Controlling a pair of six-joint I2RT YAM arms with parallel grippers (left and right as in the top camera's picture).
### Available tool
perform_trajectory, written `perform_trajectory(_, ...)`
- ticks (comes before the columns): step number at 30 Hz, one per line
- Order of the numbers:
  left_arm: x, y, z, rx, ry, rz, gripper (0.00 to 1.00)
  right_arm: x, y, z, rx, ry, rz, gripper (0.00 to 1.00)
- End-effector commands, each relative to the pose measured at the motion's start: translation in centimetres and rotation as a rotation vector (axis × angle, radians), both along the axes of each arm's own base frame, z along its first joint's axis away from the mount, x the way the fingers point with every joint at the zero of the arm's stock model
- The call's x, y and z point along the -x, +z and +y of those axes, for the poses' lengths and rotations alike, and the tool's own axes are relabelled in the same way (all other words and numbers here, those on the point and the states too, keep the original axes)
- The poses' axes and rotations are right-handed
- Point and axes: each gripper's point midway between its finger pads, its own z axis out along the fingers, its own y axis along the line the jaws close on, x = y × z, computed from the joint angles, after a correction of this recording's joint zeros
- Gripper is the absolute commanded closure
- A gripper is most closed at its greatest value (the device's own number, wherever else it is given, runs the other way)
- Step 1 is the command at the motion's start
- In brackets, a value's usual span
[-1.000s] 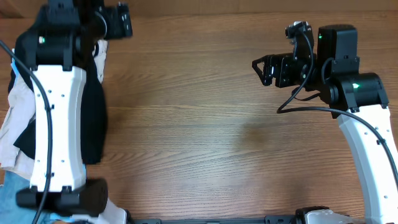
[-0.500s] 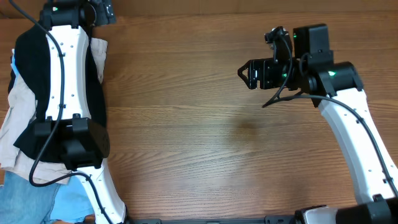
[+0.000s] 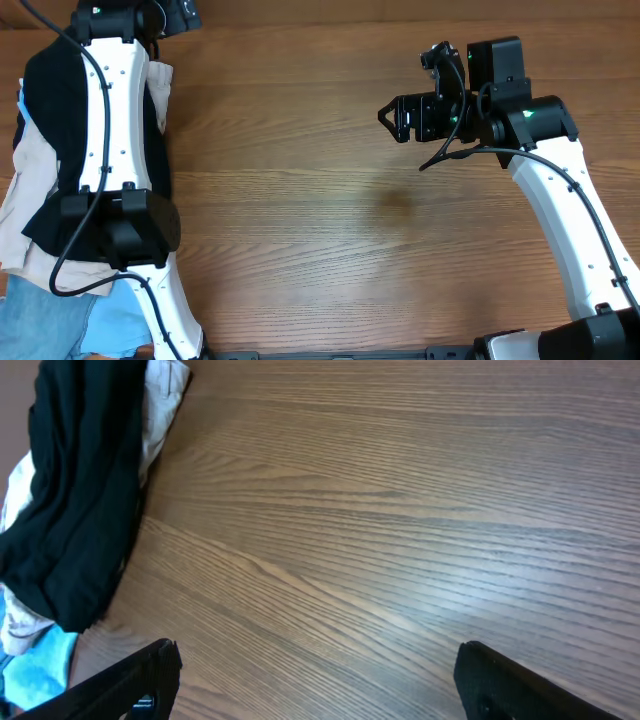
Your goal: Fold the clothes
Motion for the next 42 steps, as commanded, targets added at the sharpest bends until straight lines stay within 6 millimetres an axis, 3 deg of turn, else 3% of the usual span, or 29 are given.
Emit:
perform_trajectory(1, 2.0, -0.6, 2.1, -0.16, -0.016, 0.105, 0.04, 0.3, 0.9, 0.3, -0.012, 0.009, -0.006, 0.08)
perform_trajectory(5, 3.6, -0.9, 6.8, -0.368, 0.097, 0.19, 0.03, 0.3, 0.3, 0.3, -0.009, 0.009, 0.012, 0.08)
perform_trajectory(9, 4.3, -2.3, 9.3, -0.31, 0.114, 0.226, 0.05, 0.2, 0.4, 0.4, -0.01, 0.009, 0.007, 0.08)
perform_trajectory(17, 3.5, -13.5, 9.7, -0.217, 0.063, 0.43, 0.11, -0.8, 1.2, 0.5, -0.021, 0.009, -0.047, 0.08)
perform_trajectory(20, 3.9, -16.9, 9.7, -0.207, 0.053, 0.503, 0.25, -1.2, 1.4, 0.6, -0.025, 0.009, -0.071, 0.08)
perform_trajectory(22, 4.0, -17.8, 9.9, -0.204, 0.054, 0.523, 0.33, -1.5, 1.3, 0.7, -0.027, 0.009, -0.077, 0.08)
perform_trajectory(23, 3.8, -17.7, 10.0, -0.209, 0.059, 0.511, 0.55, -1.8, 1.3, 0.7, -0.028, 0.009, -0.084, 0.08)
perform_trajectory(25, 3.5, -16.8, 10.2, -0.221, 0.067, 0.492, 0.74, -2.0, 1.4, 0.8, -0.03, 0.009, -0.094, 0.08)
perform_trajectory(27, 3.5, -14.8, 10.1, -0.221, 0.078, 0.463, 0.96, -2.2, 1.6, 0.8, -0.032, 0.009, -0.105, 0.08)
perform_trajectory(30, 3.1, -8.3, 9.1, -0.235, 0.076, 0.347, 0.96, -2.3, 1.6, 0.8, -0.032, 0.009, -0.107, 0.14)
perform_trajectory(31, 3.3, -5.2, 8.4, -0.236, 0.069, 0.295, 0.96, -2.3, 1.7, 0.8, -0.034, 0.008, -0.11, 0.24)
perform_trajectory(32, 3.8, -1.1, 6.8, -0.22, 0.038, 0.221, 0.96, -2.3, 2.4, 0.8, -0.04, 0.003, -0.121, 0.27)
perform_trajectory(34, 6.1, 7.5, 1.0, -0.145, -0.096, 0.047, 0.96, -2.1, 4.4, 0.4, -0.043, -0.005, -0.143, 0.27)
perform_trajectory(37, 9.3, 14.6, -6.9, -0.085, -0.289, -0.126, 0.96, -1.5, 6.7, -1.5, -0.02, -0.069, -0.138, 0.27)
perform_trajectory(39, 11.4, 17.1, -12.8, -0.065, -0.426, -0.192, 0.96, -0.5, 8.6, -2.8, -0.016, -0.102, -0.139, 0.27)
perform_trajectory(42, 13.2, 17.8, -21.5, -0.037, -0.62, -0.235, 0.96, 1.5, 11.8, -5.4, -0.012, -0.161, -0.143, 0.22)
